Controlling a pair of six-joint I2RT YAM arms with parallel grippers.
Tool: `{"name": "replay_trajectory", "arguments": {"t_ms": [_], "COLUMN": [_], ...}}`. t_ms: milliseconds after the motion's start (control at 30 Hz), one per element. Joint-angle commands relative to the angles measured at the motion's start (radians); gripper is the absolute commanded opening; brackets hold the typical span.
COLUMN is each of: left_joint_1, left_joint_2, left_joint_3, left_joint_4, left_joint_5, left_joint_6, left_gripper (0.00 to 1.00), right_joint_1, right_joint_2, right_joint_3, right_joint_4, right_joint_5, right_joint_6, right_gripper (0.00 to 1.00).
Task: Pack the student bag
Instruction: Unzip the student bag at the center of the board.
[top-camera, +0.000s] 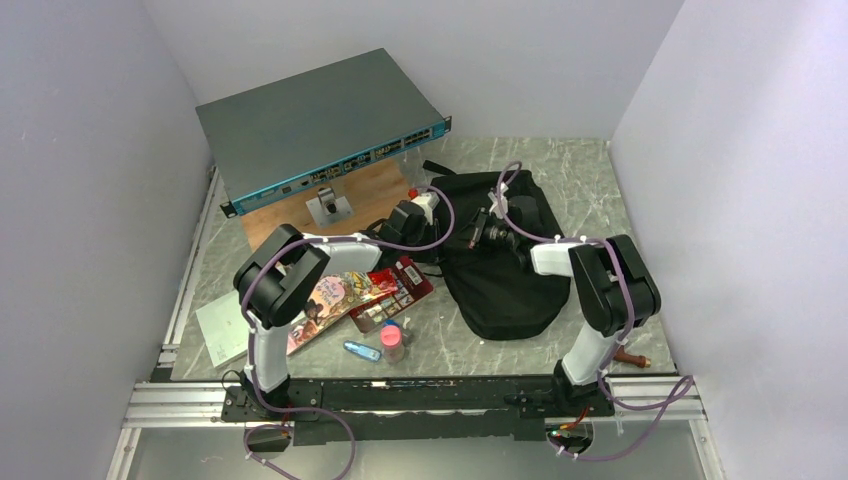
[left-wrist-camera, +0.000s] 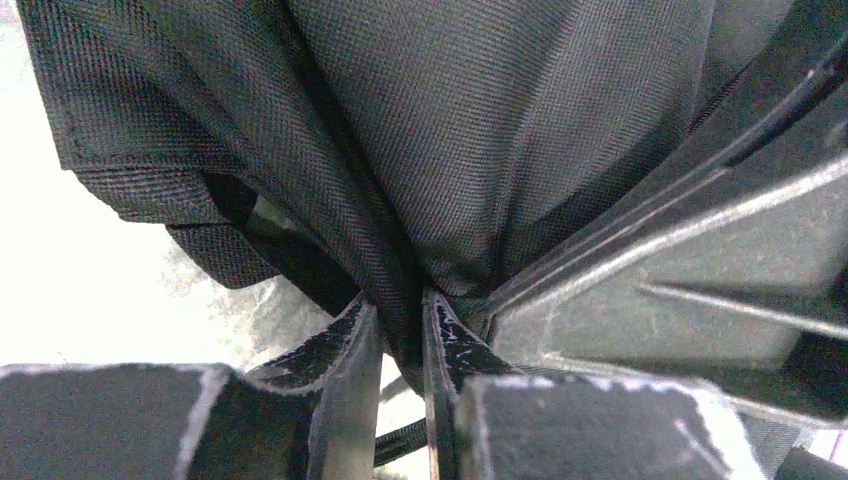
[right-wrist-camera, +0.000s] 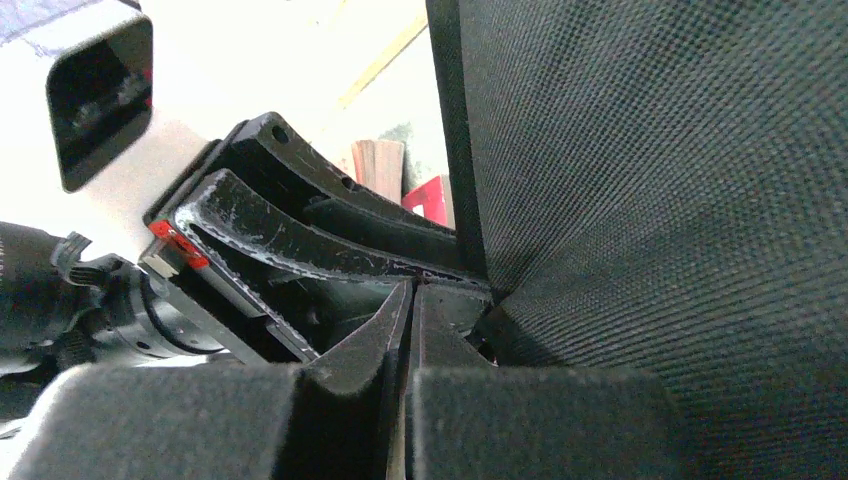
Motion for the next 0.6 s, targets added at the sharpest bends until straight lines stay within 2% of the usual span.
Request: {"name": "replay_trajectory", "arguments": {"t_ms": [0, 133, 333, 500, 567], "left_joint_1": [-0.004, -0.005, -0.002, 0.001, 0.004], "left_joint_2": [-0.025, -0.024, -0.012, -0.014, -0.028], "left_joint_3": [0.022, 0.016, 0.023, 0.029, 0.032], "left_joint_4": [0.102, 0.112, 0.098, 0.066, 0.038], "left_joint_5": [0.067, 0.076, 0.07, 0.063, 0.058], "left_joint_6": [0.011, 0.013, 0.016, 0.029, 0.038], "left_gripper": [0.22, 0.22, 0.22, 0.22, 0.25], "right_joint_1": [-0.035, -0.057, -0.005, -0.009, -0.037], "right_joint_2": [0.005, -0.023, -0.036, 0.013, 0.009], "right_joint_3": [0.01, 0.043, 0.01, 0.001, 0.029], "right_joint_4": [0.126, 0.136, 0.18, 0.197, 0.146], "right_joint_5": [-0.093, -0.111, -0.072, -0.096, -0.113], "right_joint_6": [0.098, 0.141, 0.187, 0.183, 0.145], "right_gripper": [0.0, 0.0, 0.0, 0.0, 0.08]}}
